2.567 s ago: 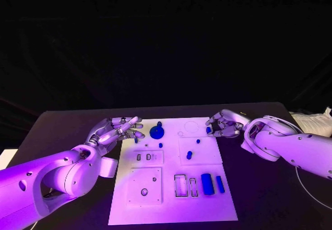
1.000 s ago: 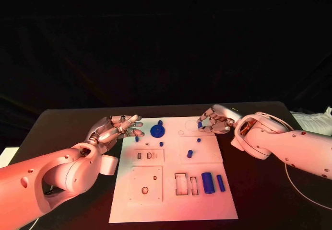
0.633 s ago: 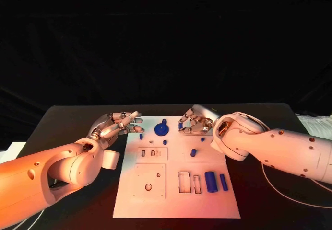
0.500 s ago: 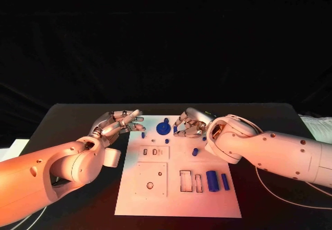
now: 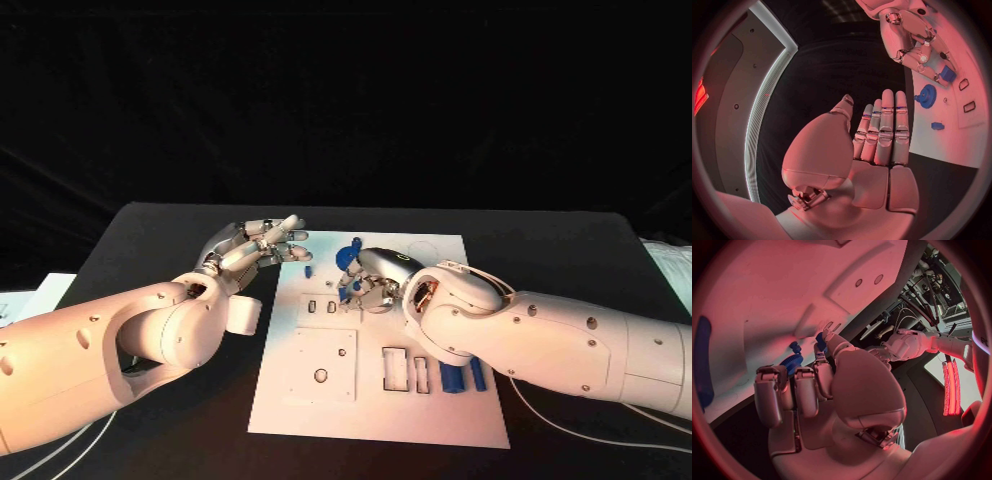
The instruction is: Assemble the parts on the task board
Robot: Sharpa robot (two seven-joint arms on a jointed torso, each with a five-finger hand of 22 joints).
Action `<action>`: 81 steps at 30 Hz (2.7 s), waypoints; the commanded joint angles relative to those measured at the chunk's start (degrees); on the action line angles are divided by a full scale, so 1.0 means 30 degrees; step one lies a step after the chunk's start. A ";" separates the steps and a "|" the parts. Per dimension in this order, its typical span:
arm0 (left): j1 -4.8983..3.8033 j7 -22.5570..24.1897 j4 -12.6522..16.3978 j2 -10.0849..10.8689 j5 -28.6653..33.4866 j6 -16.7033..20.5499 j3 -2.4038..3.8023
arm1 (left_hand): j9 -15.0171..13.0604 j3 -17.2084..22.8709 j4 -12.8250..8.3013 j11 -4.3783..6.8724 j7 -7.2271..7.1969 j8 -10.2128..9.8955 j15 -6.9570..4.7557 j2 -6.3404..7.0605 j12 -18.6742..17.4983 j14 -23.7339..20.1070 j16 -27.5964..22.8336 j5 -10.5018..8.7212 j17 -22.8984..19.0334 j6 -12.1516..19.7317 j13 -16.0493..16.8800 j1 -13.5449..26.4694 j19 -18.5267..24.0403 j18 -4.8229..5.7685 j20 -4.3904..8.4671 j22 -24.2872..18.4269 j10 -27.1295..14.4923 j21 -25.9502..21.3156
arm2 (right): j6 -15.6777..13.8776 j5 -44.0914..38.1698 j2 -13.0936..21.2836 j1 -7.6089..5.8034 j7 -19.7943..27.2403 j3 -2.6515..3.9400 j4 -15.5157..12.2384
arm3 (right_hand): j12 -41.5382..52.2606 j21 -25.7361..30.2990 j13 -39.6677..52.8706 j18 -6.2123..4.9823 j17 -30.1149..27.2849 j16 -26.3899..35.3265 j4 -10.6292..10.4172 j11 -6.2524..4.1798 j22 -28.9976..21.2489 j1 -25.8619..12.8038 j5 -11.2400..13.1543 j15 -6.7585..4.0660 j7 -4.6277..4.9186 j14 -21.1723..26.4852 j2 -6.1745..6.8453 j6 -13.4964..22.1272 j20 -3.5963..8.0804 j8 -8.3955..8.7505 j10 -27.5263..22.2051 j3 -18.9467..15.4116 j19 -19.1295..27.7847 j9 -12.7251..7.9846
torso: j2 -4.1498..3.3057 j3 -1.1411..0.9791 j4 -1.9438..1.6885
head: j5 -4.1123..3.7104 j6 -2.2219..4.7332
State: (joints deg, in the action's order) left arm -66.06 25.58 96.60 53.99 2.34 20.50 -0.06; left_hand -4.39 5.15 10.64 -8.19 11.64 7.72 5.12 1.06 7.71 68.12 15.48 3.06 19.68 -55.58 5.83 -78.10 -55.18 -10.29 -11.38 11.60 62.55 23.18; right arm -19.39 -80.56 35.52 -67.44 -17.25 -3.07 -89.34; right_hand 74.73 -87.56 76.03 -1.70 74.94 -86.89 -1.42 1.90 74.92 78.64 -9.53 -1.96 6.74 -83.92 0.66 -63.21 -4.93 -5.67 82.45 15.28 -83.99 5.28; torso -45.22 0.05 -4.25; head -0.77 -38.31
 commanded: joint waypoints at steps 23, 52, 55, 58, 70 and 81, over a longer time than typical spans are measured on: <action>-0.0007 0.0252 0.0067 -0.0049 0.0406 -0.0129 0.0012 | 0.0031 0.0038 -0.0144 -0.0017 0.0014 -0.0134 -0.0044 -0.0166 -0.0084 -0.0066 -0.0102 0.0020 0.0065 -0.0061 0.0023 -0.0015 0.0172 -0.0039 -0.0011 -0.0003 0.0087 -0.0055 | 0.1715 -0.1817 -0.0184 0.0206 -0.0579 -0.0065 -0.0125 | -0.0278 0.0180 0.0748 0.0006 0.2756 0.0174 -0.0070 0.0040 0.2737 -0.0418 -0.0086 0.0026 0.0036 -0.1542 0.0094 0.0107 0.0124 0.0009 -0.0269 -0.0005 -0.0265 0.0028 | 0.0011 -0.0060 0.0059 | 0.0103 -0.0332; -0.0007 0.0129 0.0005 -0.0050 0.0406 -0.0159 0.0012 | 0.0034 0.0039 -0.0164 -0.0021 0.0019 -0.0148 -0.0042 -0.0181 -0.0103 -0.0072 -0.0116 0.0018 0.0094 -0.0064 0.0025 -0.0027 0.0177 -0.0039 -0.0012 -0.0002 0.0090 -0.0055 | 0.1541 -0.2287 -0.0128 0.0263 -0.0657 -0.0128 -0.0096 | -0.1415 0.0498 -0.0015 -0.0131 0.2271 0.0502 -0.0118 0.0445 0.2153 -0.1233 0.0050 0.0348 0.0520 -0.1434 0.1077 0.1415 -0.0144 0.0664 -0.0985 -0.0323 0.0165 -0.0289 | 0.0017 -0.0041 0.0022 | 0.0057 -0.0399; -0.0007 0.0119 0.0002 -0.0047 0.0406 -0.0161 0.0012 | 0.0034 0.0039 -0.0164 -0.0021 0.0019 -0.0148 -0.0042 -0.0181 -0.0103 -0.0072 -0.0116 0.0018 0.0094 -0.0064 0.0025 -0.0027 0.0177 -0.0039 -0.0012 -0.0002 0.0090 -0.0055 | 0.1485 -0.2289 -0.0108 0.0266 -0.0632 -0.0129 -0.0109 | -0.1444 0.0517 -0.0038 -0.0139 0.2261 0.0511 -0.0128 0.0462 0.2121 -0.1282 -0.0006 0.0366 0.0534 -0.1432 0.1150 0.1474 -0.0166 0.0655 -0.1005 -0.0384 0.0187 -0.0304 | 0.0018 -0.0036 0.0018 | 0.0051 -0.0379; -0.0007 0.0100 -0.0002 -0.0050 0.0406 -0.0146 0.0012 | 0.0035 0.0039 -0.0166 -0.0022 0.0021 -0.0151 -0.0042 -0.0184 -0.0107 -0.0075 -0.0119 0.0019 0.0098 -0.0062 0.0024 -0.0028 0.0178 -0.0039 -0.0012 -0.0002 0.0088 -0.0055 | 0.1440 -0.2289 -0.0102 0.0267 -0.0615 -0.0129 -0.0112 | -0.1504 0.0528 -0.0082 -0.0144 0.2233 0.0530 -0.0132 0.0471 0.2103 -0.1313 -0.0037 0.0377 0.0544 -0.1426 0.1208 0.1518 -0.0179 0.0652 -0.1042 -0.0431 0.0200 -0.0315 | 0.0018 -0.0037 0.0029 | 0.0061 -0.0384; -0.0007 0.0064 -0.0016 -0.0072 0.0406 -0.0156 0.0012 | 0.0037 0.0040 -0.0172 -0.0025 0.0025 -0.0158 -0.0039 -0.0192 -0.0116 -0.0080 -0.0126 0.0019 0.0108 -0.0059 0.0024 -0.0031 0.0180 -0.0038 -0.0013 -0.0002 0.0085 -0.0056 | 0.0583 -0.2284 -0.0084 0.0277 -0.0486 -0.0129 -0.0165 | -0.2204 0.0656 -0.0601 -0.0196 0.2126 0.0613 -0.0317 0.0578 0.1884 -0.1644 -0.0023 0.0462 0.0629 -0.1402 0.1533 0.2088 -0.0277 0.0659 -0.1489 -0.0925 0.0356 -0.0407 | 0.0010 -0.0039 0.0037 | 0.0026 -0.0364; -0.0006 0.0025 -0.0194 -0.0086 0.0406 -0.0232 0.0011 | 0.0037 0.0040 -0.0172 -0.0025 0.0025 -0.0158 -0.0039 -0.0192 -0.0116 -0.0080 -0.0126 0.0019 0.0108 -0.0059 0.0024 -0.0031 0.0180 -0.0038 -0.0013 -0.0002 0.0085 -0.0056 | -0.1600 -0.1891 0.0307 0.0329 0.0364 -0.0127 -0.0789 | -0.3580 0.0968 -0.1698 -0.0325 0.1749 0.0886 -0.0662 0.0718 0.1341 -0.1839 -0.0181 0.0591 0.0780 -0.1303 0.1961 0.3042 -0.0395 0.0624 -0.2405 -0.2032 0.0750 -0.0435 | 0.0026 -0.0050 0.0025 | 0.0024 -0.0298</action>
State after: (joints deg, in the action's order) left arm -66.06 25.41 96.05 53.83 3.44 20.47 -0.06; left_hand -4.34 5.31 10.49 -8.18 11.64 7.49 5.12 1.06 7.71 68.12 15.48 3.06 19.94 -55.57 5.83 -78.09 -55.18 -10.29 -11.38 11.60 62.54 23.18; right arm -21.24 -86.64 36.27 -66.51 -17.57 -3.46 -91.30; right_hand 64.19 -84.97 71.07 -1.70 74.94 -84.45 -3.39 4.07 74.92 73.08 -9.86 -0.58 9.08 -84.04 5.98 -54.35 -6.03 -3.95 75.79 9.42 -82.22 3.92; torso -45.16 -0.09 -4.14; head -0.69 -39.27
